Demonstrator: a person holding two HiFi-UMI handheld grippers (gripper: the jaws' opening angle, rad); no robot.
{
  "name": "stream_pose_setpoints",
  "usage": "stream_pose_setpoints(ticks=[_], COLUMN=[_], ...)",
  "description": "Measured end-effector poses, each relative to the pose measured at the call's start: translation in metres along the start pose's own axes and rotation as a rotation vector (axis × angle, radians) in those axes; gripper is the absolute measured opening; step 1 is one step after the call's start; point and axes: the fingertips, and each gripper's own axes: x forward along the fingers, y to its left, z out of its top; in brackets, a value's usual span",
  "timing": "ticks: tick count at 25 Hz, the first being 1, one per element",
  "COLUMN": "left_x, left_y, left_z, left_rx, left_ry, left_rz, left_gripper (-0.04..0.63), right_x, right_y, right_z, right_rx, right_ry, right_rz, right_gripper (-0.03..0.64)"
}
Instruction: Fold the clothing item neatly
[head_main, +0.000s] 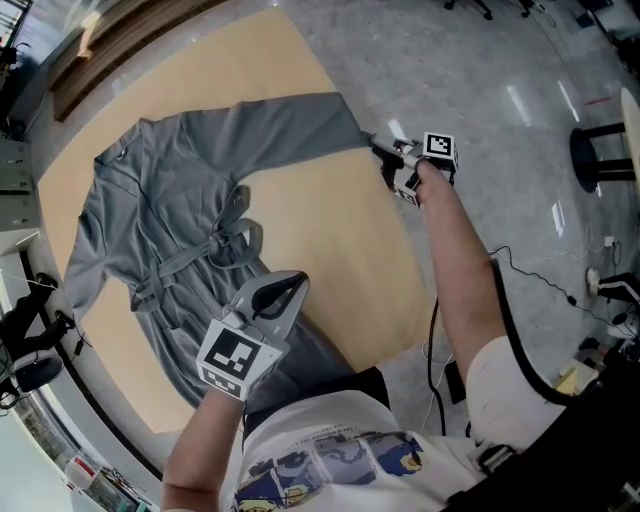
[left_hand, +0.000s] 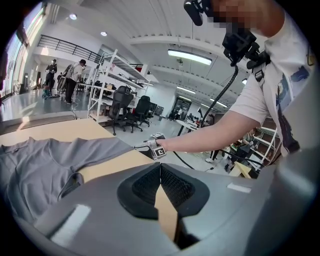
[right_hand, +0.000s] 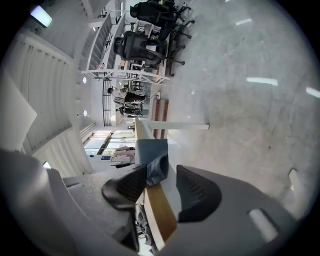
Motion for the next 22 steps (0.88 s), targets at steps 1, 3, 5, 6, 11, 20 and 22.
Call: stream_pose_setpoints(ticks=[1, 3, 5, 6, 11, 20, 22], left_x=[-0.001, -0.002, -0.003, -0.003, -0.006, -0.016, -0.02], left_y=[0.001, 0.001, 0.001, 0.002, 0.003, 0.011, 0.014], left_z=[-0.002, -0.005, -0.007, -0.008, -0.008, -0.011, -0.012], left_rx=[-0.005, -0.013, -0.012, -0.011, -0.018, -0.039, -0.044], left_ry=[0.005, 0.01, 0.01, 0.01, 0.0, -0.018, -0.027], left_rz=[0.002, 0.007, 0.008, 0.008, 0.013, 0.035, 0.044], left_gripper=[0.008, 0.008, 0.008, 0.008, 0.008, 0.008, 0.008], right_x=[0.0, -0.001, -0.001, -0.001, 0.002, -0.004, -0.006], right_y=[0.003, 0.006, 0.007, 0.009, 0.028, 0.066, 0.075], right_z=[0.001, 0.002, 0.002, 0.002, -0.015, -0.009, -0.008], right_rx=[0.005, 0.012, 0.0, -0.014, -0.143, -0.337, -0.437], right_ry=[-0.003, -0.01, -0.001, 0.007, 0.076, 0.025, 0.031], right_rz=[0.016, 0.032, 0.029, 0.026, -0.036, -0.047, -0.065], right_gripper=[0.173, 0.153, 0.131, 0.107, 0.053, 0.017, 0.017])
